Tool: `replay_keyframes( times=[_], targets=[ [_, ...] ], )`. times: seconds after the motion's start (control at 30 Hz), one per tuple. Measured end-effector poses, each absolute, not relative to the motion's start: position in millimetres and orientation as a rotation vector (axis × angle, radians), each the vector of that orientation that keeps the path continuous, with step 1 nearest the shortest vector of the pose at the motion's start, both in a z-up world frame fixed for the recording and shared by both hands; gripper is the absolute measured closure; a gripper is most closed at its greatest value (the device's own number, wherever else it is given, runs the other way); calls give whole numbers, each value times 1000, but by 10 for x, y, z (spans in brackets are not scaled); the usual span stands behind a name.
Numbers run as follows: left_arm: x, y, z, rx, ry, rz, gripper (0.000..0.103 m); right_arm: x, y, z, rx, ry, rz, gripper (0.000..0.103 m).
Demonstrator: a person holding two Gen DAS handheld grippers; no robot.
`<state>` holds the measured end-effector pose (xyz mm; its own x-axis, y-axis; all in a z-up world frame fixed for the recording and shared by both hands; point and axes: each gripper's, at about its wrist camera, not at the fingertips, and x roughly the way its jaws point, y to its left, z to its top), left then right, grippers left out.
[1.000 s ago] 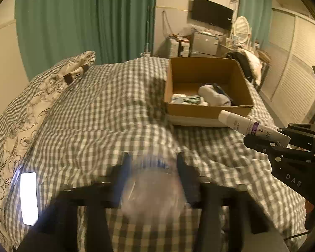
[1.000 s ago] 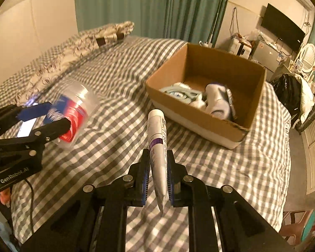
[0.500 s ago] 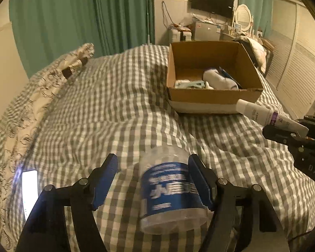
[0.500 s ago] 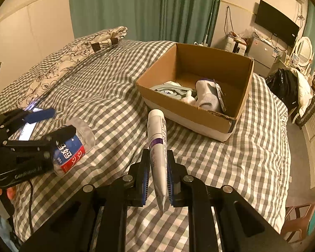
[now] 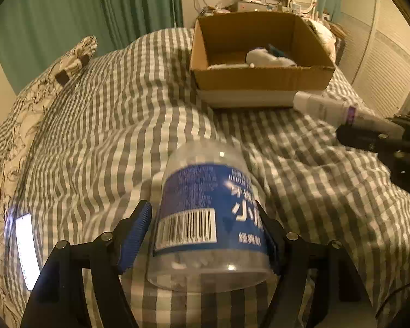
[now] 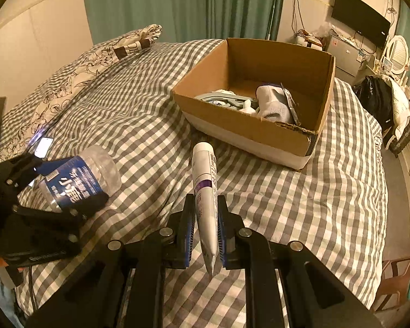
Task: Organize objects
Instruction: 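Carry the container and toothpaste tube into the box and open both tools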
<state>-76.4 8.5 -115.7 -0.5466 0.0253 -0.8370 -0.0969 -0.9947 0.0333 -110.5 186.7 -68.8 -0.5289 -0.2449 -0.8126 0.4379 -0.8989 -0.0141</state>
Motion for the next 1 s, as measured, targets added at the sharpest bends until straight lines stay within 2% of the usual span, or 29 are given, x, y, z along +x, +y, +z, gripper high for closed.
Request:
replay_keyframes(
  times=[0.03, 0.33, 0.63, 0.87, 1.0],
  targets=[
    [-759, 74, -1155, -1454, 98, 2695, 41, -1094, 1870, -680, 1240, 306, -2430, 89],
    [-826, 1, -731, -1319, 44, 2796, 41, -1016, 1885, -470, 1180, 316, -2469, 89],
    [-1475, 224, -248, -1138, 88, 2819, 41, -1275, 1969, -75, 1076, 320, -2553, 89],
    [-2312, 405, -273, -1144, 81, 2796, 41, -1859, 2097, 124, 1028, 301, -2620, 89],
    [-2691, 472, -411, -1178, 63, 2775, 41, -2288, 2129, 61, 1053, 283, -2634, 89]
  ],
)
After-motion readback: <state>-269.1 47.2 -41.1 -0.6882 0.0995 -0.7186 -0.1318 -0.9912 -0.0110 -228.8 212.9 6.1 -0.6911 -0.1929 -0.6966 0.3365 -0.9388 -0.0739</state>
